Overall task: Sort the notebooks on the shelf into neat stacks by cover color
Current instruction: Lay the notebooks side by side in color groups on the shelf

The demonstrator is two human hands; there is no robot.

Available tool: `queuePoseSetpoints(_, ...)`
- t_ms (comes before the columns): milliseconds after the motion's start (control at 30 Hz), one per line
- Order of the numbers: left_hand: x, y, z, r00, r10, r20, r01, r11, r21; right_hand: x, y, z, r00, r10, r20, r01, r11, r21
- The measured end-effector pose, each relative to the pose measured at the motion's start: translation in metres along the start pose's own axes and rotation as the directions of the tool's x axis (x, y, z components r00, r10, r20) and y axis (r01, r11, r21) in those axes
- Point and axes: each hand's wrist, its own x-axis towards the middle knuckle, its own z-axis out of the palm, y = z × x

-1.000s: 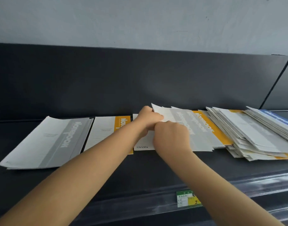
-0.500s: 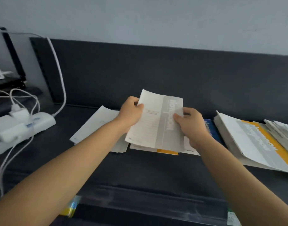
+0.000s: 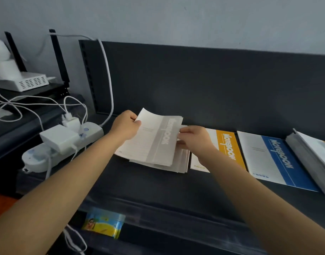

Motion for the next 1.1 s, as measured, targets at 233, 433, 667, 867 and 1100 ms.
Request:
queuePoseSetpoints(233,-0.008,0.024,0.013,0.953,0.302,0.000,-0.283,0.895,0.344,-0.004,-0.007,-0.026,0.996,-0.044,-0.079,0.033,0.990,-0.134)
queuePoseSetpoints(433,-0.045,0.104,0.070,0.852,0.455,0.257,-0.469,0.883,-0.009,-0.023,-0.002,-0.108,0.967,-0.080,-0.240,0.032,0.980,-0.197)
queuePoseSetpoints(667,-0.114,0.205,0.165,0.804,0.388,0.451,-0.283,0.916,-0.283,-0.052,0.027,-0.256,0.889,-0.091,-0.449,-0.113,0.906,-0.408)
queuePoseSetpoints(867,-0.149,0.260,0.235,0.810,0.246,0.533,-0.076,0.944,-0.320,-0.068,0.073,-0.354,0.883,0.205,-0.421,-0.340,0.900,-0.274)
queuePoseSetpoints(1100,-0.167,0.277,0.258,0.893,0.151,0.424,0.015,0.932,-0.362,-0.061,0.089,-0.382,0.904,0.344,-0.253,-0.317,0.938,0.143)
